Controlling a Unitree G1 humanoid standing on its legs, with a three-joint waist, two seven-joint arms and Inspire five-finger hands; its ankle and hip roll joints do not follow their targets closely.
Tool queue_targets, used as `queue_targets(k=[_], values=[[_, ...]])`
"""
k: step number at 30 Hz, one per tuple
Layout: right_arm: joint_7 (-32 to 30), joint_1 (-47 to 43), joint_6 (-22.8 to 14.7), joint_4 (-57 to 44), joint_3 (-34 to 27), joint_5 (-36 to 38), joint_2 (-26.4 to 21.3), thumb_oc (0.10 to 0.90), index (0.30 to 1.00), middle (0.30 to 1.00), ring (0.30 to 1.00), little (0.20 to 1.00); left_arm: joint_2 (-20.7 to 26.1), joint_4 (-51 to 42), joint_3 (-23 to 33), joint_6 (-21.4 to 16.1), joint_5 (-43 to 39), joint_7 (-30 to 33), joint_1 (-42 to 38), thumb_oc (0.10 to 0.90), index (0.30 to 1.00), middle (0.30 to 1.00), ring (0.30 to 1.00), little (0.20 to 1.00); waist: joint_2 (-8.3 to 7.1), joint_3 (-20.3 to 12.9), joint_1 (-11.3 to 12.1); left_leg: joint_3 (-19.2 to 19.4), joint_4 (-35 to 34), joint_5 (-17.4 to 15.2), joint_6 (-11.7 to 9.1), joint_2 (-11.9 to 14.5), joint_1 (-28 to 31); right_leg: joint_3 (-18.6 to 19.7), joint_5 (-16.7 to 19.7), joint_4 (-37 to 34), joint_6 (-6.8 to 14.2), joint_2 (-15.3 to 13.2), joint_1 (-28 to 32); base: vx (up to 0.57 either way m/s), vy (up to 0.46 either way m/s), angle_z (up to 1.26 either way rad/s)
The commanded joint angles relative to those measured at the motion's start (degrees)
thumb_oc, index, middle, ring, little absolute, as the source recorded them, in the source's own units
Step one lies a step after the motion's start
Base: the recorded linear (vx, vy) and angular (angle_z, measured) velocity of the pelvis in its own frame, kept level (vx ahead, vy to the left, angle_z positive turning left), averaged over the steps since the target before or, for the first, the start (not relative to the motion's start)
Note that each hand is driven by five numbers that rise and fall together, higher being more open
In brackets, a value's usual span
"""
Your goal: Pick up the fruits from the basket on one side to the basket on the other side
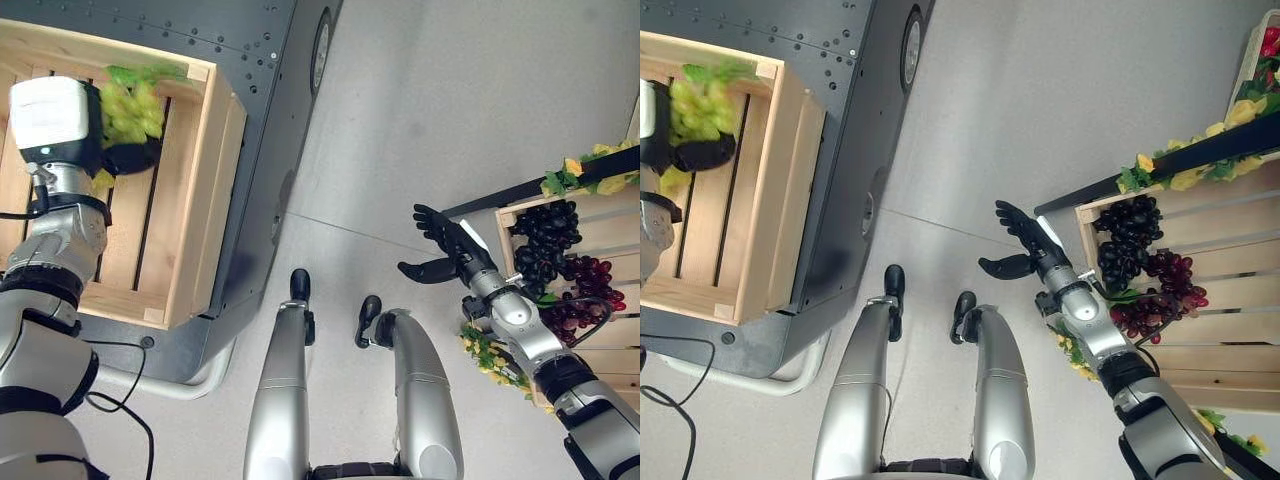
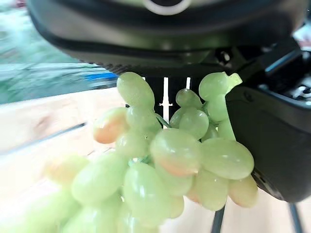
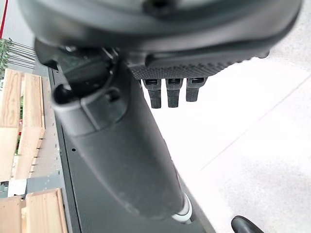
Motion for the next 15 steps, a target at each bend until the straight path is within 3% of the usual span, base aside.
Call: queue_targets(k=[1,9,12,14,15], values=[[-2.0,2.1,-6.4,-7.0,-3.4,1.6,0.1,0.800,0.900,0.900,0.900,0.900,1.2,-2.8,9.5,-5.4,-14.9,2.1,-1.0,0.400,0.300,0.300,0.300,0.300,1.00,-0.8,1.2,6.3,-3.5,-6.8,3.2,-1.7,8.9,-0.2,8.6,-10.2,0.1,2.3,4.5,0.00,-0.037,0.00],[-3.8,4.6,-5.8,-9.4,-4.0,-0.2,1.7,0.800,0.900,0.900,0.900,0.900,-3.7,-9.6,19.3,-13.7,-32.7,-2.5,5.3,0.400,0.300,0.300,0.300,0.300,1.18,-0.8,1.5,5.8,-2.8,-7.8,3.6,-2.4,11.7,0.0,7.5,-9.1,-0.2,2.4,7.0,0.00,-0.013,0.01],[-6.1,5.4,-5.9,-9.9,-4.4,-2.2,2.0,0.800,0.900,0.900,0.900,0.900,-6.9,-12.3,22.6,-17.2,-46.3,-9.0,9.2,0.400,0.300,0.300,0.300,0.300,1.82,-0.8,1.5,5.3,-2.6,-9.2,3.2,-2.8,14.3,0.9,6.4,-9.2,0.3,2.7,9.4,0.04,0.007,-0.01],[-6.6,5.4,-5.6,-10.2,-4.6,-2.8,2.1,0.800,0.900,0.900,0.900,0.900,-7.7,-13.1,23.3,-17.7,-48.0,-10.1,10.1,0.400,0.300,0.300,0.300,0.300,2.03,-0.8,1.4,5.3,-2.6,-9.0,3.3,-2.9,14.4,0.9,6.6,-9.2,0.2,2.7,9.5,-0.03,0.009,0.00],[-6.8,5.3,-4.9,-11.2,-5.2,-2.5,2.3,0.800,0.900,0.900,0.900,0.900,-9.3,-14.5,24.4,-18.2,-52.5,-12.2,11.3,0.400,0.300,0.300,0.300,0.300,2.41,-0.8,1.2,5.6,-2.6,-8.3,3.6,-2.8,14.1,0.7,7.1,-9.4,-0.3,2.5,9.2,0.05,0.031,0.01]])
